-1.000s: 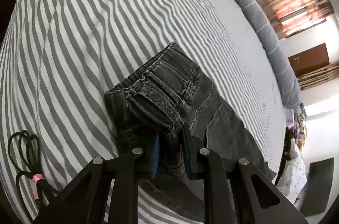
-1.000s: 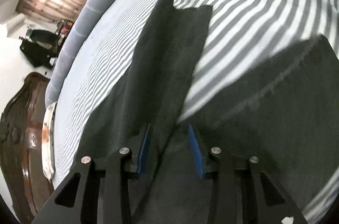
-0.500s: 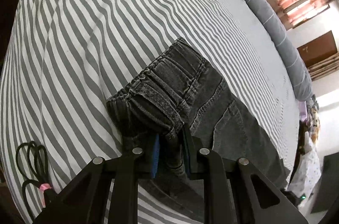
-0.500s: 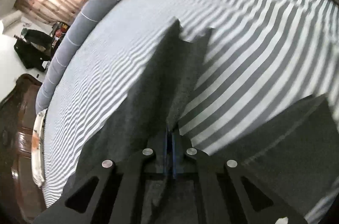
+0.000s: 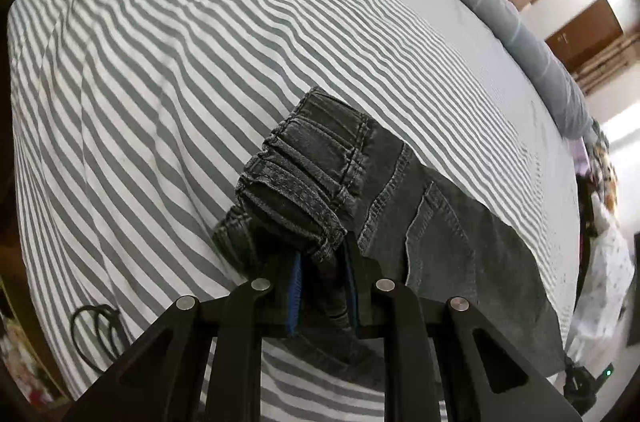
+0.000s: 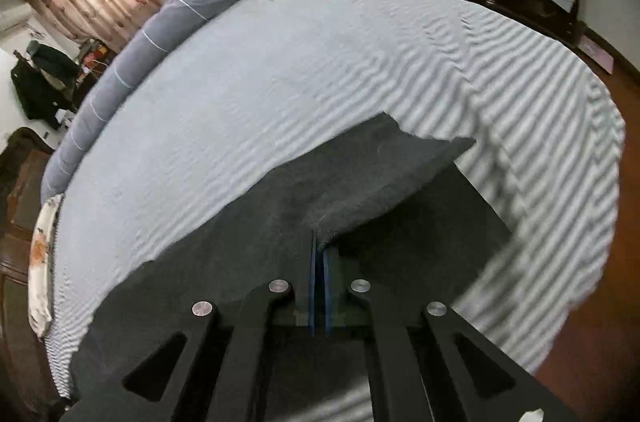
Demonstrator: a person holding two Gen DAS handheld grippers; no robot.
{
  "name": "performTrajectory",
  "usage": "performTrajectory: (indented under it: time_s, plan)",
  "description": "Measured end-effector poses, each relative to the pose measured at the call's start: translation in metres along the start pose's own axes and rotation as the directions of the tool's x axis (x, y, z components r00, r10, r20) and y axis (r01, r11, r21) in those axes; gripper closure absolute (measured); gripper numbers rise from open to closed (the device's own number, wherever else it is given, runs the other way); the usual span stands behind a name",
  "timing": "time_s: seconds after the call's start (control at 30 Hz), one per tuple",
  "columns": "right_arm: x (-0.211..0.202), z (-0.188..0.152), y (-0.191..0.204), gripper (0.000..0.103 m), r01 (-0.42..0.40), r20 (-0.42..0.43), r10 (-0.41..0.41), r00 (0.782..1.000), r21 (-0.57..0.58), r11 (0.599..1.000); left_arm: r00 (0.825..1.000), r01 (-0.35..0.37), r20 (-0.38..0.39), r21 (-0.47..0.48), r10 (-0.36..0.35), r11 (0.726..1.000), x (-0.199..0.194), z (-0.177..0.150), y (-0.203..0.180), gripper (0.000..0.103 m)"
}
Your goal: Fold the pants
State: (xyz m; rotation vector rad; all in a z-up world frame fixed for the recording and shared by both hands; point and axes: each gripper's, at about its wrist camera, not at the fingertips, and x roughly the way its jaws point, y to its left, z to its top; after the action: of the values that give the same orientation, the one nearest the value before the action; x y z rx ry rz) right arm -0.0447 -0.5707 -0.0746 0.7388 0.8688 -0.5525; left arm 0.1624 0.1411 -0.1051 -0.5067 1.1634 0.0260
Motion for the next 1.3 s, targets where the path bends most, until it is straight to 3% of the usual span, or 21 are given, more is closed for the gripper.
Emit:
performTrajectory:
  time_s: [0.23,0.43,0.67,0.9,1.0,1.1,1.17,1.3]
  plan:
    - [0.014,-0.045,-0.04,0.1,0.049,-0.097,-0.044,0.994,0.05,0.998,0.993,-0.089,-0.062,0.117,0.097,0.989,0.016,-0.007,0.006,0.084]
    - [0.041,-0.053,-0.054,0.1,0.065,-0.17,-0.05,0.984,0.083,0.994,0.98,-0.188,-0.028,0.229,0.199,0.955,0.029,-0.023,-0.005,0.084]
    - [0.038,-0.045,-0.075,0.083,-0.08,-0.148,0.107,0.983,0.175,0.981,0.99,-0.141,0.012,0.221,0.142,0.965,0.008,-0.029,-0.008,0.08]
    - [0.034,-0.038,-0.11,0.083,-0.124,-0.101,0.152,0.983,0.238,0.963,0.983,-0.169,0.116,0.29,0.14,0.942,-0.036,-0.051,-0.035,0.079]
    - [0.033,-0.035,-0.122,0.083,-0.131,-0.096,0.157,0.983,0.236,0.963,0.977,-0.166,0.19,0.38,0.099,0.91,-0.054,-0.071,-0.062,0.079]
    - [0.034,-0.031,-0.13,0.091,-0.152,-0.1,0.179,0.979,0.235,0.96,0.98,-0.101,0.201,0.498,-0.001,0.861,-0.06,-0.095,-0.1,0.073]
    - [0.034,-0.026,-0.133,0.092,-0.166,-0.102,0.195,0.976,0.239,0.957,0.983,-0.055,0.175,0.585,-0.06,0.809,-0.056,-0.113,-0.134,0.069]
    - [0.024,-0.021,-0.14,0.097,-0.225,-0.085,0.254,0.963,0.258,0.939,0.985,0.031,0.088,0.75,-0.146,0.661,-0.035,-0.16,-0.207,0.067]
